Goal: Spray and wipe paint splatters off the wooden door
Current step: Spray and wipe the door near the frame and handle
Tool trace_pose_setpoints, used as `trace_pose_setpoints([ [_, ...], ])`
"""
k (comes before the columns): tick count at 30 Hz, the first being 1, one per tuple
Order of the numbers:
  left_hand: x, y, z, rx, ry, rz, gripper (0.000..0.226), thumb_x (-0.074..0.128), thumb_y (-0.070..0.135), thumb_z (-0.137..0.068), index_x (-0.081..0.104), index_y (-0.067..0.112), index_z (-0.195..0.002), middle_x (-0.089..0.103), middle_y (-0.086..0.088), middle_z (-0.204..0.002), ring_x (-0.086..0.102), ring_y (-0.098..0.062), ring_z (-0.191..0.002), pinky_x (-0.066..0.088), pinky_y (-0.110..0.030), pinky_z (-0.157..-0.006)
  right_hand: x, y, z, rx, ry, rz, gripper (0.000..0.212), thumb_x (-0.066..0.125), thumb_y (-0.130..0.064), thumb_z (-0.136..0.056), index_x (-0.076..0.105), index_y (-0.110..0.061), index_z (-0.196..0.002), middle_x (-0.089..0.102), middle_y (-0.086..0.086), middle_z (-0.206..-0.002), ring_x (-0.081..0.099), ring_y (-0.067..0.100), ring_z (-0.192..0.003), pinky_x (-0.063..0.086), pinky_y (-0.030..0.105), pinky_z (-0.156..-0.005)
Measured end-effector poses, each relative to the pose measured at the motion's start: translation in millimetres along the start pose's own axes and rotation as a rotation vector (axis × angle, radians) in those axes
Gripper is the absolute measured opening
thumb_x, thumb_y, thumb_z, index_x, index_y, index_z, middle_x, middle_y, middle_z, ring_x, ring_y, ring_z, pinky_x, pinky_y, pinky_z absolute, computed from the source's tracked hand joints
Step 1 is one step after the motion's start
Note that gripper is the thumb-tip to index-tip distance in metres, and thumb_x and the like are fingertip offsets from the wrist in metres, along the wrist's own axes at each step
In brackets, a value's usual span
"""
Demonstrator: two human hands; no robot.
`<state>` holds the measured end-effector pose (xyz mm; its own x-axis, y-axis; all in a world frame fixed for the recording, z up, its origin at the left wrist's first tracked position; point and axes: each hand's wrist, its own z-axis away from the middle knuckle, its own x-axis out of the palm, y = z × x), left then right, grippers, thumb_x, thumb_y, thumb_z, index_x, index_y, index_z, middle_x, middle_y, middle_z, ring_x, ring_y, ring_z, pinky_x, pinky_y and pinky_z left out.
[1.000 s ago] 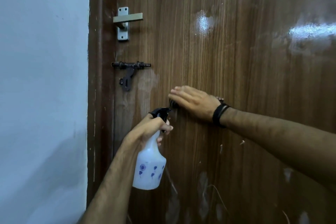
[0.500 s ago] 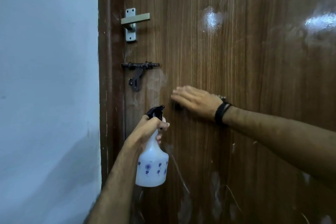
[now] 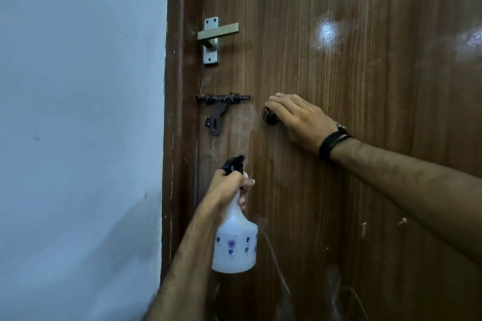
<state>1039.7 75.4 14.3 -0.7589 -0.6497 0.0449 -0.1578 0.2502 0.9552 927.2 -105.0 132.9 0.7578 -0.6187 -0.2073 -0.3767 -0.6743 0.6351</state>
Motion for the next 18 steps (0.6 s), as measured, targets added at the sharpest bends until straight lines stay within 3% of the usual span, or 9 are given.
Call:
trace_pose_setpoints([
  [5,3.8,-4.3,-1.9,-0.028,0.031,-0.012,0.009,0.061,0.003,-0.087,0.062,0.006,-0.095,0.055,-0.004,-0.068,0.048,-0.009,-0.045,0.045,-0.024,-0.047,3.9,-10.0,4.3,-0.008,0.073,0.013,0.045,0.046,0.009,-0.09,0.055,0.0,-0.134,0.058,0.019,-0.134,0.053,0.034,-0.126,0.038,0.039,-0.111],
  [8,6.1,-2.0,-1.1,-0.014,0.051,-0.018,0.017,0.062,0.004,-0.088,0.063,0.001,-0.105,0.055,-0.005,-0.068,0.047,-0.009,-0.045,0.045,-0.024,-0.046,7.1,-19.6,13.4,-0.028,0.041,0.032,0.048,0.051,0.008,-0.088,0.053,0.0,-0.134,0.057,0.02,-0.135,0.053,0.034,-0.128,0.035,0.04,-0.112],
  [12,3.1,3.6,4.2,0.011,0.055,-0.009,0.003,0.06,0.004,-0.088,0.062,0.003,-0.09,0.053,-0.005,-0.066,0.046,-0.008,-0.043,0.044,-0.024,-0.047,18.3,-47.4,40.4,-0.174,-0.078,0.004,0.053,0.06,-0.001,-0.082,0.055,-0.003,-0.135,0.058,0.018,-0.135,0.055,0.032,-0.127,0.038,0.041,-0.109],
  [15,-4.0,7.0,5.2,0.022,0.07,0.042,0.007,0.06,0.002,-0.088,0.06,0.008,-0.083,0.052,-0.002,-0.063,0.045,-0.009,-0.043,0.042,-0.025,-0.047,22.4,-64.1,44.9,-0.323,-0.129,-0.02,0.045,0.036,-0.011,-0.091,0.064,-0.006,-0.126,0.065,0.013,-0.127,0.062,0.027,-0.12,0.047,0.037,-0.102],
  [18,-10.7,9.1,4.4,0.026,0.082,0.052,0.005,0.062,0.003,-0.088,0.061,0.008,-0.088,0.055,-0.005,-0.072,0.045,-0.009,-0.043,0.043,-0.026,-0.048,22.8,-57.0,14.0,-0.231,-0.083,-0.081,0.037,0.045,-0.006,-0.09,0.063,-0.006,-0.123,0.065,0.015,-0.126,0.062,0.028,-0.119,0.048,0.036,-0.101],
])
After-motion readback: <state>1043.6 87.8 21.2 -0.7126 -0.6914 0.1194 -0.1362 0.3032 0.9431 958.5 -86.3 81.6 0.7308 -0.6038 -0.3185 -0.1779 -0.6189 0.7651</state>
